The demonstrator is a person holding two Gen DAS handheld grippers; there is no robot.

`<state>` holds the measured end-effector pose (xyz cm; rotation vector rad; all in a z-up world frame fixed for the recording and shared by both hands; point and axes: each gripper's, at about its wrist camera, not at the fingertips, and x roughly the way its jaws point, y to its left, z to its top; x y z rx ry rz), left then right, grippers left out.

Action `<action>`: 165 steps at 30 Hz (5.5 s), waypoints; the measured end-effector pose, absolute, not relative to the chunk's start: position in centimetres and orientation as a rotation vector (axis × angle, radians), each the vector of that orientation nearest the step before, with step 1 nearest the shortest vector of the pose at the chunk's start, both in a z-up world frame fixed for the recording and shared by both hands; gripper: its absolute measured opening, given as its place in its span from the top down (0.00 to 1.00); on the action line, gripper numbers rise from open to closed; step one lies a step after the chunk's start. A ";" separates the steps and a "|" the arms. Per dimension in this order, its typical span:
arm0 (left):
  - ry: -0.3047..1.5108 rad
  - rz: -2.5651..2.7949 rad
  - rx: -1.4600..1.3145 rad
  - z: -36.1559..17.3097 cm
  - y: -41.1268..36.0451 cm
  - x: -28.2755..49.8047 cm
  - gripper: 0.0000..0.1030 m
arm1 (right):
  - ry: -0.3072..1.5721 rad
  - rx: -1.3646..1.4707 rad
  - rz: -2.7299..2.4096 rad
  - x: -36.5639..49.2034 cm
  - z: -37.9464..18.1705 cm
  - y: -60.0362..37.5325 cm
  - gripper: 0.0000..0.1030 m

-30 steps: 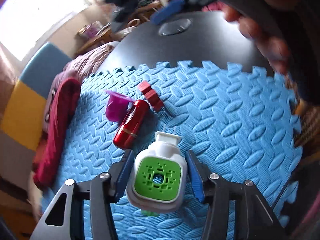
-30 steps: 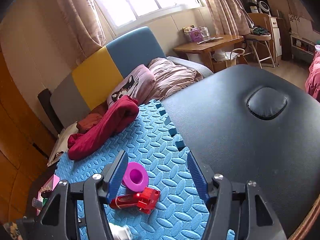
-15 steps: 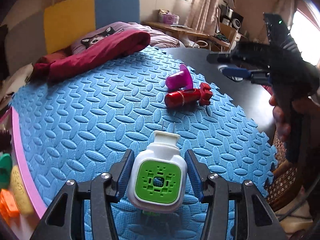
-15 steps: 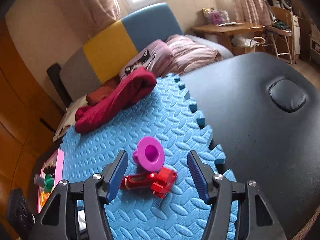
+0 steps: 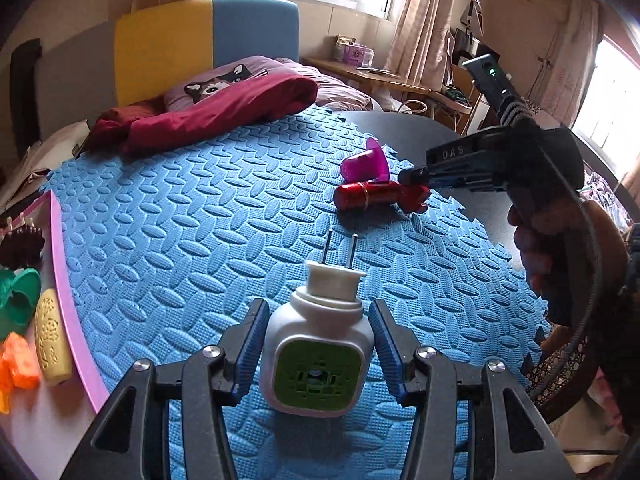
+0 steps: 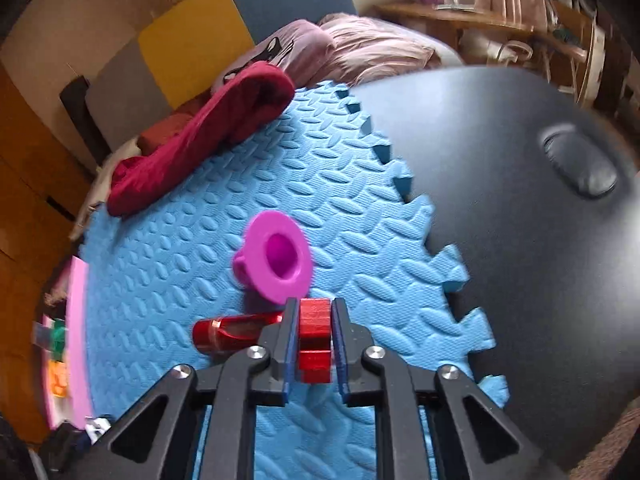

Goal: Organize rigid objects
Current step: 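Grasp the red block piece with the right gripper while left lifts the plug device, then carry the plug device over the tray with the left gripper, then lower the plug device into the tray and open the left gripper, then carry the red block piece into the tray and open the right gripper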

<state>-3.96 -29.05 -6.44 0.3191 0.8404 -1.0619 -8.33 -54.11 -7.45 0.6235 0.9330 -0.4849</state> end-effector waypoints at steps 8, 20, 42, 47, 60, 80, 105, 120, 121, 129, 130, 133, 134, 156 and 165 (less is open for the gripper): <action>0.873 -1.073 0.192 -5.2 -27.2 -3.6 0.49 | 0.987 0.616 -0.474 -7.6 -8.3 -54.1 0.86; 0.847 -0.999 0.067 -2.0 -22.0 -2.7 0.49 | 1.015 0.468 -0.496 -7.0 -7.9 -52.5 0.85; 1.027 -0.301 -0.034 -6.6 -5.3 6.6 0.50 | 1.024 0.375 -0.505 -7.2 -7.4 -51.7 0.84; 1.002 -0.278 0.018 -7.0 -6.5 6.8 0.49 | 1.025 0.372 -0.505 -7.2 -7.4 -51.7 0.84; 0.895 -0.235 0.061 -4.2 -6.0 5.3 0.42 | 1.027 0.369 -0.506 -7.1 -7.4 -51.6 0.84; 0.873 -0.212 0.053 -2.9 -5.1 3.8 0.40 | 1.034 0.305 -0.512 -6.9 -7.4 -51.0 0.86; 0.871 -0.177 0.002 -3.0 -2.1 3.7 0.40 | 0.944 0.355 -0.557 -8.0 -5.2 -51.9 0.86; 0.873 -0.134 -0.030 -3.4 -0.5 4.1 0.40 | 0.796 0.322 0.033 -3.1 1.4 -37.5 0.86; 0.873 -0.130 -0.030 -3.4 -0.4 4.1 0.40 | 0.805 0.302 0.090 -2.3 1.2 -35.5 0.86; 0.868 -0.102 -0.036 -3.4 0.8 4.0 0.40 | 0.898 0.190 0.407 3.1 -0.8 -22.0 0.86; 0.865 -0.096 -0.033 -3.4 1.0 4.0 0.40 | 0.919 0.174 0.422 3.8 -1.5 -20.7 0.86; 0.870 -0.091 -0.035 -3.6 1.4 4.0 0.40 | 0.973 0.148 0.439 5.7 -3.7 -17.9 0.86; 0.873 -0.088 -0.038 -3.7 1.5 4.0 0.40 | 0.989 0.140 0.436 6.4 -4.4 -17.5 0.86; 0.880 -0.079 -0.027 -4.0 1.9 3.7 0.38 | 0.976 0.112 0.349 6.5 -7.2 -17.1 0.74; 0.872 -0.095 -0.015 -3.6 1.4 3.3 0.38 | 0.939 0.103 0.317 5.5 -5.9 -17.0 0.73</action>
